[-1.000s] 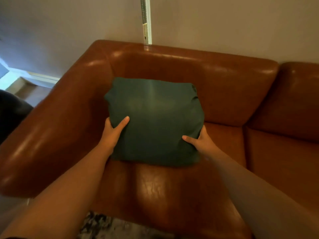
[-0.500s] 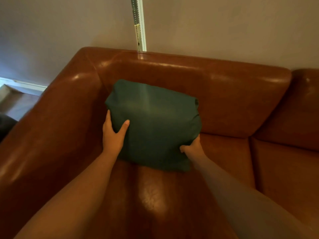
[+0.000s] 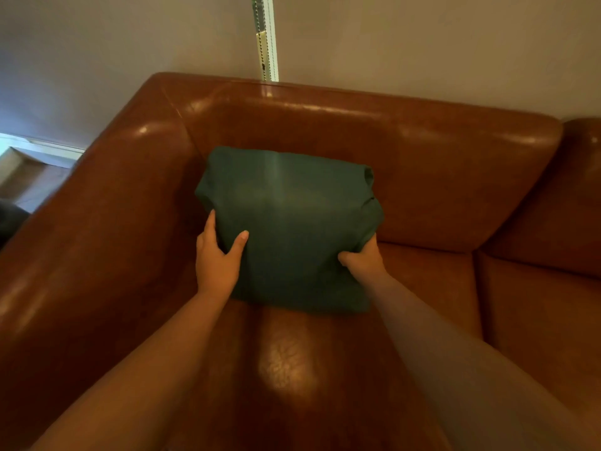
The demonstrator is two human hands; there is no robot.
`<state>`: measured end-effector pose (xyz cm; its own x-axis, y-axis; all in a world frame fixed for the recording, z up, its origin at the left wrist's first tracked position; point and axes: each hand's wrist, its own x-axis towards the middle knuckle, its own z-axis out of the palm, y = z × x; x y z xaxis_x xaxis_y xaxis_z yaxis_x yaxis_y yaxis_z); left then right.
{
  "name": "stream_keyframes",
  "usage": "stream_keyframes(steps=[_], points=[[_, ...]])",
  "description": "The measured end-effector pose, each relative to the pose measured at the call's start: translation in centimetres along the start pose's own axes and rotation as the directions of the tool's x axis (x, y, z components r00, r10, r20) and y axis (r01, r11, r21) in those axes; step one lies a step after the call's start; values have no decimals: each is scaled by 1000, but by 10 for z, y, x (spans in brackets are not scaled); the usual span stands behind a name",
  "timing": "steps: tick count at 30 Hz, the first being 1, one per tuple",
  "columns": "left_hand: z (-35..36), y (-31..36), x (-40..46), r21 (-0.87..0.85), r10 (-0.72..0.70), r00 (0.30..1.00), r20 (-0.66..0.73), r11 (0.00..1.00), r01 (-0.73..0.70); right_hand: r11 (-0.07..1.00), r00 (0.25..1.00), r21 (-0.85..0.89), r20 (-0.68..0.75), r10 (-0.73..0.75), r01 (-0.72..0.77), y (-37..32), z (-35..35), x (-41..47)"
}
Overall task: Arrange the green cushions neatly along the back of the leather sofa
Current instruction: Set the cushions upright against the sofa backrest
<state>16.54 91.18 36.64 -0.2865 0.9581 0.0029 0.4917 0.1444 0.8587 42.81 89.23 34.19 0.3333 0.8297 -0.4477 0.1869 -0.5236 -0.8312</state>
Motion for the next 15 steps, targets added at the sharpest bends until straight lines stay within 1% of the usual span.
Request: stream_keyframes(steps=[2,4,6,8,12,15], points=[[0,3,-4,29,-34,999,-32,999,35,999,999,33,41,10,-11,6,-3,7],[-2,8,-7,40,-40,998,-44,998,42,998,998,62,63,-26,22,4,-10,-1],[-6,16,-12,72,12,999,-31,997,-10,997,994,25,78,-76,74,-9,-21,-27],[-6,27,-20,125,110,994,6,986,-109,991,989,-37,76,-126,129,-10,-33,-46],[6,56,-47,143,244,963,111,955,-259,977,986,-146,-34,-165,158,3,-63,-75],[25,73,-77,122,352,884,306,907,-403,965,969,-155,-99,-228,212,14,-91,-100]])
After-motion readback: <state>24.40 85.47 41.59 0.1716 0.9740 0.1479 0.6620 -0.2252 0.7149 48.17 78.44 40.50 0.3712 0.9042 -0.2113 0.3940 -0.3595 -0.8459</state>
